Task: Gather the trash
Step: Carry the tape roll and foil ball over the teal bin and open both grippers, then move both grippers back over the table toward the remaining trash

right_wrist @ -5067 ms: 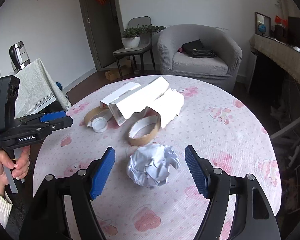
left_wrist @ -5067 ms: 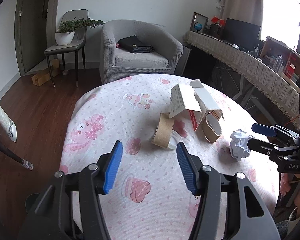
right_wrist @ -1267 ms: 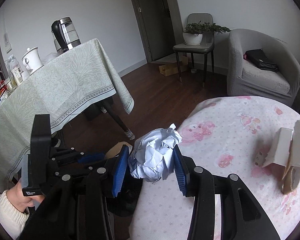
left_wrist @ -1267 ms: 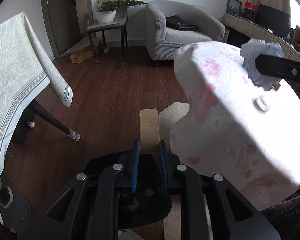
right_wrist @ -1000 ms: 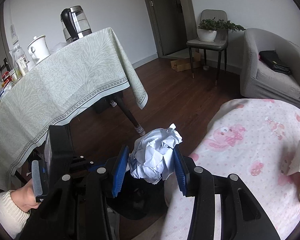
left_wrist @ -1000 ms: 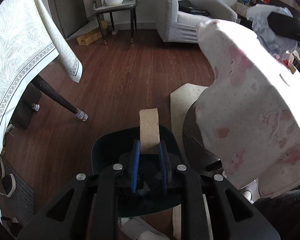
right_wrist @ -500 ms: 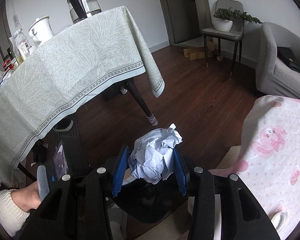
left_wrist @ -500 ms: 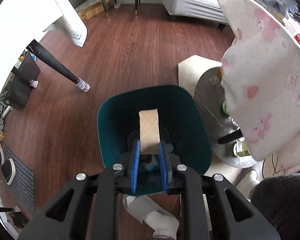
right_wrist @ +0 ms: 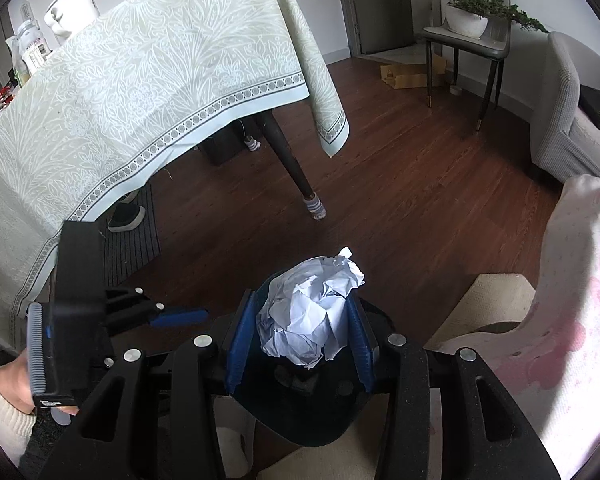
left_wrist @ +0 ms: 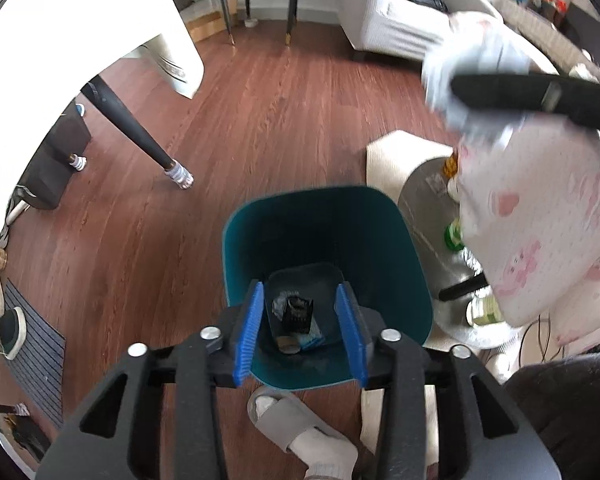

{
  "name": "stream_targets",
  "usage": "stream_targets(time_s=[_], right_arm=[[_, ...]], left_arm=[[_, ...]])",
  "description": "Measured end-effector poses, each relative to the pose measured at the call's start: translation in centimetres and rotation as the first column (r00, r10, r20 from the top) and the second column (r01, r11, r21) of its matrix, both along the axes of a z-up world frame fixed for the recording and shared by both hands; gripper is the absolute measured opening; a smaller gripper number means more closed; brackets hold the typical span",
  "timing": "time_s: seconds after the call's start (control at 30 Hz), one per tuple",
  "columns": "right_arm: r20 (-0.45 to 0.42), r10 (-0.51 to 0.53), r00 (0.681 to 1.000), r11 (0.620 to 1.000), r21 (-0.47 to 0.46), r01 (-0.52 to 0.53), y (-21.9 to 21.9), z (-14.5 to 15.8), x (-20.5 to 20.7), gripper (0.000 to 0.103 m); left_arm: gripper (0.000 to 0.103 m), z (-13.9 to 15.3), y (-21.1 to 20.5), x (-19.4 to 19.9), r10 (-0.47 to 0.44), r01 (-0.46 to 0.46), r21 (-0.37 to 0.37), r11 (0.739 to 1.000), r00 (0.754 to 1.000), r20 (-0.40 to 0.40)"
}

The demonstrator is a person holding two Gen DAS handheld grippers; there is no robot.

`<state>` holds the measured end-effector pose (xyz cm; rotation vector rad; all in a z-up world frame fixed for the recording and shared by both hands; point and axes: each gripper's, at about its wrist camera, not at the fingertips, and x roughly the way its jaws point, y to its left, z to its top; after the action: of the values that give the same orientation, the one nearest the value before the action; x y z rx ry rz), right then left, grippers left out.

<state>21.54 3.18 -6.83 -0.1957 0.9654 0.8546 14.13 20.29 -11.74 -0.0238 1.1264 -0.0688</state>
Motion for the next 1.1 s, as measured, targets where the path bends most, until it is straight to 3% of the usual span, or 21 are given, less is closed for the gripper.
stream_targets(time_s=[0.17, 0.47, 0.63, 0.87, 1.0, 1.1], right_arm=[[-0.039, 0.012, 0.999, 0.999, -0.045, -0.014, 1.2, -1.9, 0.1, 0.044], [-0.089, 0.025, 0.996, 0.989, -0.142, -0.038, 3.0, -5.6, -0.2, 0.046], [-0.100, 0.024, 0.995, 0.983, -0.176, -0.041, 3.3, -6.8, -0.6, 0.057], [-0.090, 0.032, 0.995, 0.986, -0.162, -0.047, 2.9, -6.5, -1.2, 0.058], [-0.073, 0.034, 0.997, 0.990, -0.133, -0.044, 2.0, -5.4, -1.3, 0.058], [-0.045, 0.044, 0.998, 0.994, -0.098, -0.048, 1.2, -3.7, -1.7, 0.058]], left_arm=[[0.050, 2.7, 1.6, -0.5, 0.059, -0.055, -0.047, 0.997, 0.994, 0.092], [0.057, 7.1, 4.3, -1.2, 0.170, -0.135, -0.167, 0.977, 0.960, 0.222], [0.060, 8.5, 4.5, -1.3, 0.192, -0.142, -0.199, 0.970, 0.946, 0.260], [0.063, 10.4, 4.5, -1.5, 0.208, -0.149, -0.199, 0.969, 0.923, 0.323], [0.064, 11.3, 4.3, -1.6, 0.225, -0.151, -0.229, 0.962, 0.910, 0.347], [0.065, 12.2, 3.2, -1.4, 0.209, -0.136, -0.211, 0.968, 0.903, 0.376]])
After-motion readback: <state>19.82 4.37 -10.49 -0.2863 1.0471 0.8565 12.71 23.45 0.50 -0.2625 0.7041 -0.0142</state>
